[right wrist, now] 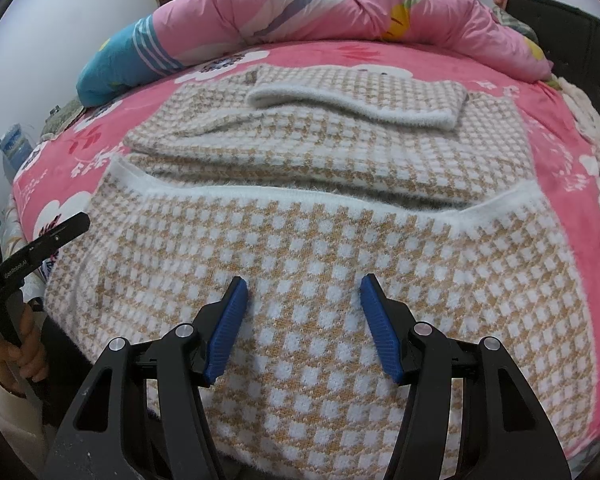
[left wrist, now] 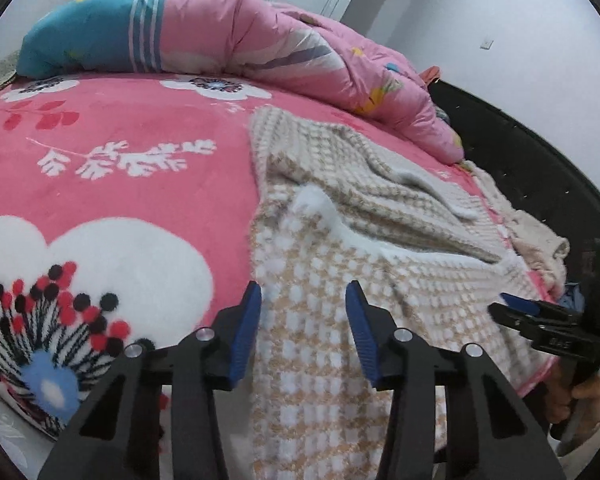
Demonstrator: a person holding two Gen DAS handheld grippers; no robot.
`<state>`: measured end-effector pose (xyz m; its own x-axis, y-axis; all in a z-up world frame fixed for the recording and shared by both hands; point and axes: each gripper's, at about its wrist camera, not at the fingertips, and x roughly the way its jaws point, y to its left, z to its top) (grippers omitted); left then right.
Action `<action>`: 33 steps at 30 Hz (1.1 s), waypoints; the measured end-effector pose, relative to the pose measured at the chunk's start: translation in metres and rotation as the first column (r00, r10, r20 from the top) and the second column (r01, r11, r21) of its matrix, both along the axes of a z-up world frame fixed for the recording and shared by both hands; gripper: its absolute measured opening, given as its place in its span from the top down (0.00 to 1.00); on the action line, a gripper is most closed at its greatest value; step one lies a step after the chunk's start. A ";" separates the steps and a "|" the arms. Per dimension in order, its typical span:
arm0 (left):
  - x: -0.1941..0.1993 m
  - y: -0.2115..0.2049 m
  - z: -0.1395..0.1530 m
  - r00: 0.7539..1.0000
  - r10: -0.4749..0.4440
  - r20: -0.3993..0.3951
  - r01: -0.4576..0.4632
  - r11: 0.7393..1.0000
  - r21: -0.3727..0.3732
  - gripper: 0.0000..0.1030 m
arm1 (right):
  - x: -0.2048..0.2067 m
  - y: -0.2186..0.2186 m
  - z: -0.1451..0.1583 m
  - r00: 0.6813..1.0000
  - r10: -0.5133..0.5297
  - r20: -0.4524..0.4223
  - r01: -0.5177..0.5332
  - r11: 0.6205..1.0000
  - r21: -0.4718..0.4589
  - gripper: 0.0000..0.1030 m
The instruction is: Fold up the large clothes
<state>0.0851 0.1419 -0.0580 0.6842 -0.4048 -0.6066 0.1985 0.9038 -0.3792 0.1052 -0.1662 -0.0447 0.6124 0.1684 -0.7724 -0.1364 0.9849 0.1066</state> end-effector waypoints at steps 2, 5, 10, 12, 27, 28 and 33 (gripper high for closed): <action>-0.005 0.002 0.005 0.999 -0.031 0.021 0.032 0.999 -0.044 0.59 | 0.000 0.000 0.000 1.000 -0.001 0.000 0.001 1.000 -0.001 0.47; -0.006 0.002 0.009 0.997 -0.066 0.039 0.069 0.993 -0.093 0.59 | 0.000 0.000 0.000 1.000 0.000 0.000 0.000 1.000 0.000 0.47; 0.009 0.001 0.002 0.997 -0.078 -0.011 0.077 0.993 -0.086 0.59 | 0.000 0.000 -0.001 1.000 -0.001 -0.003 0.001 1.000 -0.003 0.47; 0.020 0.002 -0.003 0.996 -0.075 -0.044 0.071 0.994 -0.079 0.59 | 0.000 0.000 -0.001 1.000 0.000 -0.004 0.000 1.000 -0.005 0.47; 0.047 -0.028 -0.001 0.981 -0.126 -0.147 0.128 0.992 0.009 0.59 | 0.001 0.002 -0.001 1.000 0.014 -0.014 -0.014 1.000 -0.006 0.46; 0.046 -0.028 -0.006 0.979 -0.111 -0.173 0.117 0.993 0.024 0.59 | 0.001 0.002 -0.001 1.000 0.016 -0.015 -0.016 1.000 -0.006 0.46; 0.037 -0.034 -0.006 0.983 -0.053 -0.174 0.070 0.993 0.093 0.59 | 0.002 0.002 -0.001 1.000 0.015 -0.021 -0.015 1.000 -0.007 0.46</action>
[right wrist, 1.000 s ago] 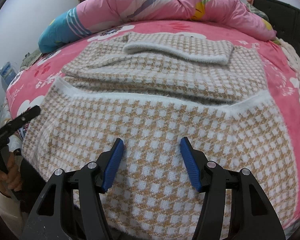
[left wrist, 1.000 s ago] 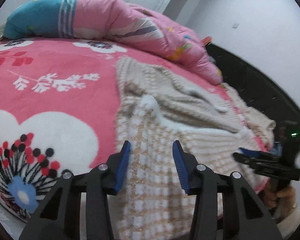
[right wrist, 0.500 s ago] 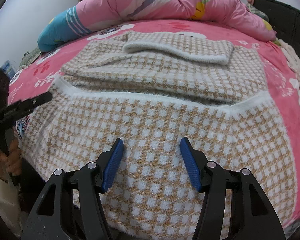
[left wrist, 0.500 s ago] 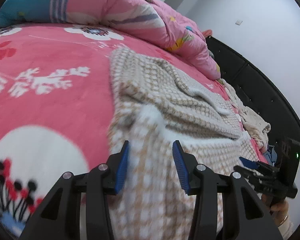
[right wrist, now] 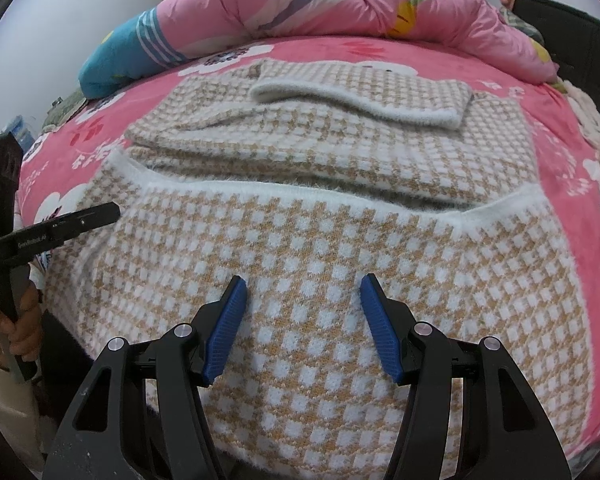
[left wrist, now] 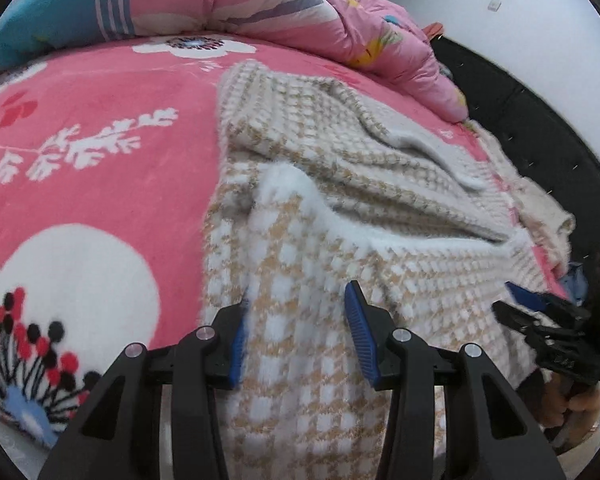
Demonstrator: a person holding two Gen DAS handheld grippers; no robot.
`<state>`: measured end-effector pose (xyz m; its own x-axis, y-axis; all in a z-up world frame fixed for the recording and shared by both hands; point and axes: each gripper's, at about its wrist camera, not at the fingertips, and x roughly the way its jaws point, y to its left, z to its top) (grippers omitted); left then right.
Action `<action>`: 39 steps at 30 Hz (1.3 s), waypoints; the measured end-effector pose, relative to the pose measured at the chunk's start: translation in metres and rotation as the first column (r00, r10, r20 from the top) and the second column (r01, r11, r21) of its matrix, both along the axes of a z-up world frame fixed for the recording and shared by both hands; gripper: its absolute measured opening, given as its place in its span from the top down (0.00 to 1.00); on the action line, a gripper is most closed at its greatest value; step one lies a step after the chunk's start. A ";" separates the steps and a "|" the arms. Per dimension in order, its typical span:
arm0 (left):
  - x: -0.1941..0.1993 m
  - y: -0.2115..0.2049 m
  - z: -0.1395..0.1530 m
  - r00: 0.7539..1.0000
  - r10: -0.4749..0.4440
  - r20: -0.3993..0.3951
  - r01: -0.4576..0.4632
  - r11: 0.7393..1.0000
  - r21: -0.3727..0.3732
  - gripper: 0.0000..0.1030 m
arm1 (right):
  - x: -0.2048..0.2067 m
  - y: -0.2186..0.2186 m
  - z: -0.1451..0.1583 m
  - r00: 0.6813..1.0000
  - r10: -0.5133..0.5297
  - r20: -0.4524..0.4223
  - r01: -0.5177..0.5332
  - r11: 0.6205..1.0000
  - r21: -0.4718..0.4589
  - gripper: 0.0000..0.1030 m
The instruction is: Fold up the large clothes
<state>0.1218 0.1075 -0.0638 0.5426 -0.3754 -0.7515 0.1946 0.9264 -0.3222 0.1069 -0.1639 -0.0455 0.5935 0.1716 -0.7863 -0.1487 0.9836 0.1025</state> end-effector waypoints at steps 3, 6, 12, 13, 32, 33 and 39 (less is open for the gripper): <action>-0.004 -0.011 0.000 0.999 0.024 0.026 -0.026 0.997 0.076 0.59 | 0.000 -0.001 0.000 1.000 0.000 -0.004 0.000 1.000 -0.002 0.45; -0.007 -0.019 -0.001 0.998 0.045 0.045 -0.050 0.991 0.124 0.59 | 0.001 -0.002 0.000 1.000 -0.014 -0.022 0.014 1.000 -0.015 0.30; -0.006 -0.019 -0.001 0.997 0.065 0.045 -0.070 0.989 0.128 0.59 | -0.003 -0.016 0.002 0.997 -0.049 -0.059 0.050 0.998 0.026 0.19; -0.006 -0.019 -0.001 0.997 0.066 0.045 -0.072 0.989 0.126 0.59 | -0.005 -0.017 0.003 0.997 -0.053 -0.057 0.054 0.998 0.016 0.19; -0.007 -0.020 -0.003 0.995 0.084 0.050 -0.089 0.989 0.115 0.59 | -0.008 -0.060 0.022 0.983 -0.172 -0.069 0.176 0.983 0.057 0.19; -0.007 -0.020 -0.003 0.995 0.084 0.051 -0.089 0.990 0.113 0.59 | -0.005 -0.060 0.021 0.983 -0.168 -0.074 0.173 0.983 0.060 0.19; -0.006 -0.019 -0.003 0.996 0.079 0.051 -0.084 0.991 0.107 0.58 | -0.002 -0.050 0.019 0.984 -0.157 -0.081 0.161 0.986 0.052 0.19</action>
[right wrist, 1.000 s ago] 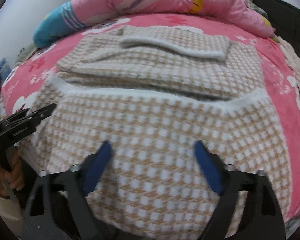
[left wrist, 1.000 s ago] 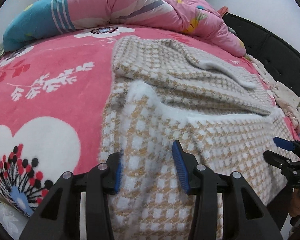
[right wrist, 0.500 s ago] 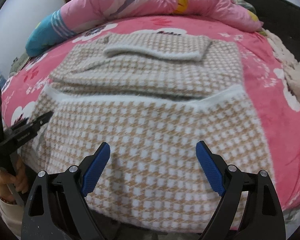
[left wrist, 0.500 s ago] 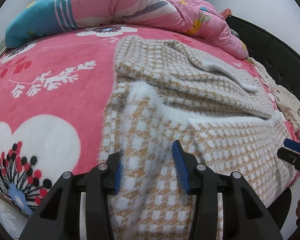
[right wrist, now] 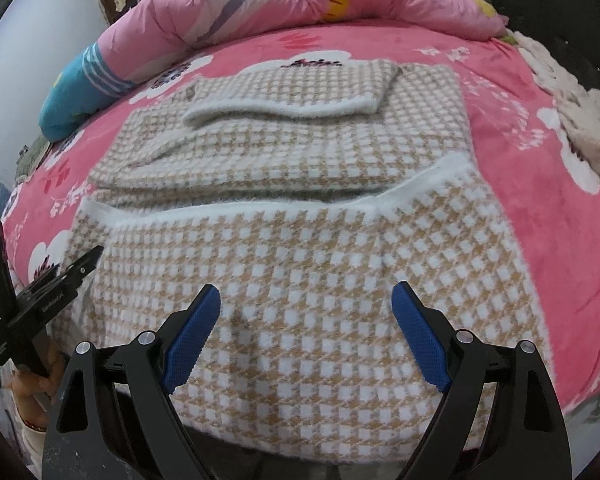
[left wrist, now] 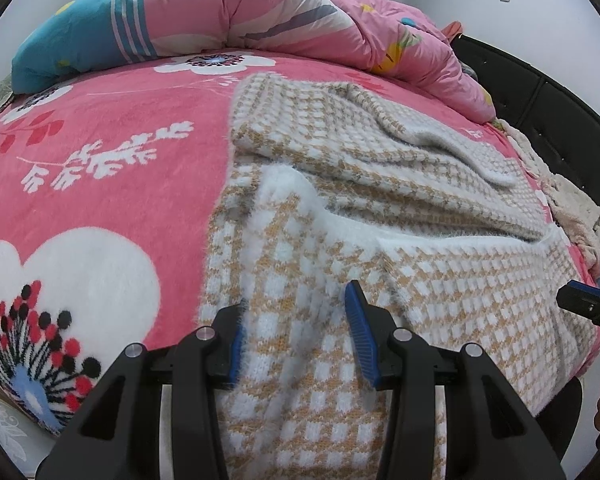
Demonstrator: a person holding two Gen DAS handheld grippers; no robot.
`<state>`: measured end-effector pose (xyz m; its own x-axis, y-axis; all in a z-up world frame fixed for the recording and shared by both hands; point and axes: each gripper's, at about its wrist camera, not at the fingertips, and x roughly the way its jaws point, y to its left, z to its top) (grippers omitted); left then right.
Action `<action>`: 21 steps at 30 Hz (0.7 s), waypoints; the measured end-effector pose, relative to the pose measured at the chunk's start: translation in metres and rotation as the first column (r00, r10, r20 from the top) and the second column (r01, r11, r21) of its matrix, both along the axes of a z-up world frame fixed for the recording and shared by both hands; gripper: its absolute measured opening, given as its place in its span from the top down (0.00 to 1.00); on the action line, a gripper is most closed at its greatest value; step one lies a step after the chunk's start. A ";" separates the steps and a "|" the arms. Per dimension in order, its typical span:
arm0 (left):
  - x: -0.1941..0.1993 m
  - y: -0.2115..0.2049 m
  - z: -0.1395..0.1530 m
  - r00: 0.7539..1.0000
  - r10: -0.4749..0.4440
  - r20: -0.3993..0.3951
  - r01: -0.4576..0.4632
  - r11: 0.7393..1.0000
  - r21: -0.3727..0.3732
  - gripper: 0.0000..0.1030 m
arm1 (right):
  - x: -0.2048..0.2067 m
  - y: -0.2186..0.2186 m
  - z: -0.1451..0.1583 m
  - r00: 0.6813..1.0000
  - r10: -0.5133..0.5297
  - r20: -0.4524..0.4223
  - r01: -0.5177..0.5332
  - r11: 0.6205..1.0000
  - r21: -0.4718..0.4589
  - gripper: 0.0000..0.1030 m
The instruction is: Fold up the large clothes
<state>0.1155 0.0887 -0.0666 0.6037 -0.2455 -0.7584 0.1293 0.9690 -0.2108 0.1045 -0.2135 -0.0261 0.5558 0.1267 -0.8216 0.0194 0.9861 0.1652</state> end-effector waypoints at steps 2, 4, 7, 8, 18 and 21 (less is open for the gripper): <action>0.000 0.001 0.000 1.000 -0.001 0.000 0.001 1.000 -0.003 0.58 | 0.002 0.003 0.000 1.000 0.002 -0.002 -0.002 1.000 0.000 0.19; 0.000 0.001 0.000 1.000 -0.002 0.001 0.002 1.000 -0.006 0.58 | 0.003 0.004 -0.001 1.000 0.002 -0.005 -0.002 1.000 0.001 0.19; 0.000 0.001 0.000 1.000 -0.002 0.001 0.002 1.000 -0.004 0.58 | 0.004 0.004 -0.002 1.000 0.002 -0.007 -0.002 1.000 -0.001 0.19; 0.000 0.001 -0.001 1.000 -0.001 0.001 0.001 1.000 -0.005 0.58 | 0.004 0.004 -0.002 1.000 0.001 -0.007 -0.001 1.000 -0.002 0.19; 0.000 0.000 -0.001 1.000 0.000 0.001 0.000 1.000 -0.004 0.58 | 0.003 -0.010 0.002 0.999 -0.041 0.008 0.041 0.999 0.011 0.19; 0.000 0.000 -0.001 1.000 -0.001 0.002 0.001 1.000 -0.003 0.58 | 0.003 -0.011 0.002 0.999 -0.045 0.009 0.044 0.999 0.015 0.19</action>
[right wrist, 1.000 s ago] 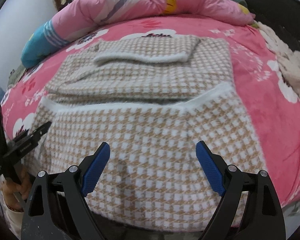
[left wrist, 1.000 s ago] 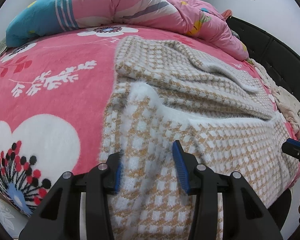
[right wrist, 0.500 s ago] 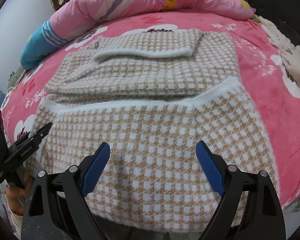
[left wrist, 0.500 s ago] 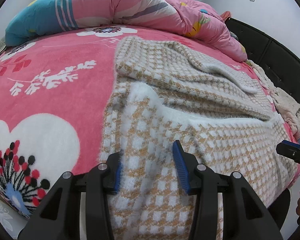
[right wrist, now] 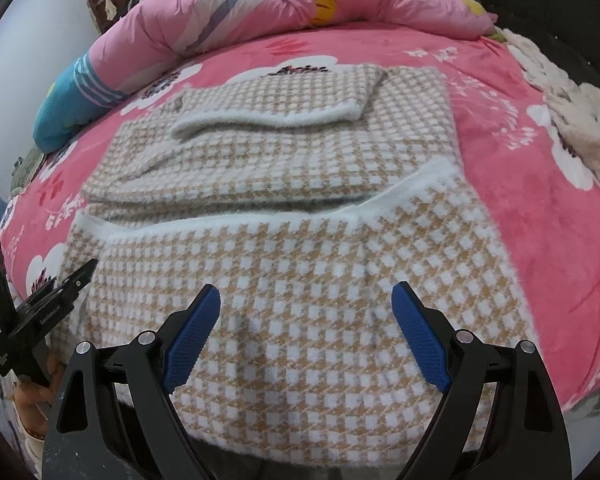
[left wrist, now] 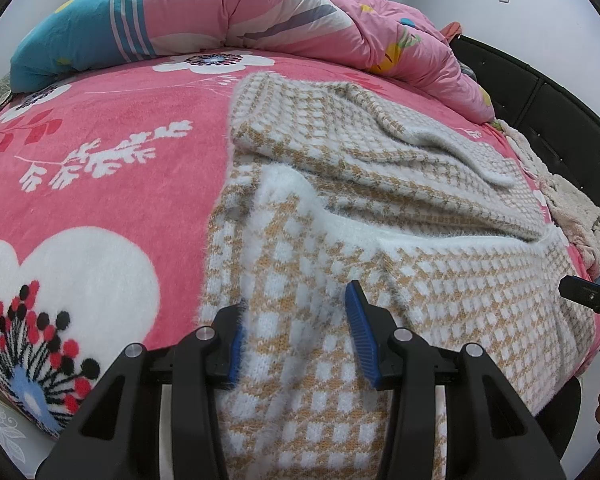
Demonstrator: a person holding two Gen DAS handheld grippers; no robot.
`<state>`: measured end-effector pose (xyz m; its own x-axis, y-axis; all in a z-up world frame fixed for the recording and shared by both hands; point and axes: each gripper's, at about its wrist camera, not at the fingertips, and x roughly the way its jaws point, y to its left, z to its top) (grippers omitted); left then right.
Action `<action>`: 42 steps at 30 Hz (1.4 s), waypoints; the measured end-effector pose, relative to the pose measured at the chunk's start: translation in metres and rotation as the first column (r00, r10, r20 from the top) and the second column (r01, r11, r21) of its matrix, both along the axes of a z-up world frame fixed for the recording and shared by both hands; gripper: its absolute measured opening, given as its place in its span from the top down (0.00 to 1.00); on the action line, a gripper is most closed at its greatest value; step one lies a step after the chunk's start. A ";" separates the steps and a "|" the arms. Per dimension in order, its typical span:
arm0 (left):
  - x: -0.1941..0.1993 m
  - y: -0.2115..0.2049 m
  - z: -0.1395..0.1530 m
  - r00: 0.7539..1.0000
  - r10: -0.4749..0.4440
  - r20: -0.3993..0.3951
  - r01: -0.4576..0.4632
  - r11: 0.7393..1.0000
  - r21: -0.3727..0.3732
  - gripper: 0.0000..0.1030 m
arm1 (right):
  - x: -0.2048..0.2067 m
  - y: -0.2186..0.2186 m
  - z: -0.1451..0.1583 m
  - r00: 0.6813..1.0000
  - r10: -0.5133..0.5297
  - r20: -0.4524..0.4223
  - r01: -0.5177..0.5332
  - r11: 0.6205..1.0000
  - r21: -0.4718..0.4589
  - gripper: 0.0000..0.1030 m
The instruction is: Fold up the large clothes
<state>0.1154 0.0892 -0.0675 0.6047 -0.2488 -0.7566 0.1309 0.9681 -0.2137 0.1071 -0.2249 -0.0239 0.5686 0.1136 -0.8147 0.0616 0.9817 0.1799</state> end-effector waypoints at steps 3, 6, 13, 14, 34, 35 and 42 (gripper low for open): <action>0.000 0.000 0.000 1.000 0.000 0.000 0.000 1.000 0.000 0.58 | 0.000 -0.001 0.000 1.000 0.000 0.001 0.000 1.000 0.002 0.19; 0.000 0.000 0.000 1.000 0.000 0.000 0.000 1.000 0.001 0.58 | 0.000 0.000 0.000 1.000 -0.002 0.000 0.002 1.000 0.006 0.19; 0.001 0.000 0.000 1.000 -0.001 0.000 0.001 1.000 0.001 0.58 | 0.000 -0.002 0.001 1.000 -0.002 0.001 0.002 1.000 0.010 0.19; 0.000 -0.001 0.000 1.000 -0.001 0.000 0.001 1.000 0.001 0.58 | -0.001 -0.003 0.001 1.000 -0.002 0.001 0.002 1.000 0.012 0.19; 0.001 -0.002 -0.001 1.000 0.004 0.000 -0.004 1.000 0.023 0.58 | -0.003 -0.014 0.002 1.000 -0.013 0.012 0.013 0.999 0.035 0.19; 0.002 -0.002 -0.001 1.000 0.005 0.000 -0.005 1.000 0.026 0.58 | -0.003 -0.016 0.002 1.000 -0.015 0.012 0.014 0.999 0.038 0.19; 0.002 -0.007 0.000 1.000 0.017 -0.004 -0.017 0.998 0.060 0.58 | -0.007 -0.030 -0.002 0.999 -0.028 0.024 0.026 0.997 0.068 0.19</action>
<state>0.1173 0.0820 -0.0678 0.6049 -0.1928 -0.7726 0.1133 0.9812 -0.1561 0.1003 -0.2552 -0.0257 0.5925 0.1527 -0.7910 0.0825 0.9652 0.2481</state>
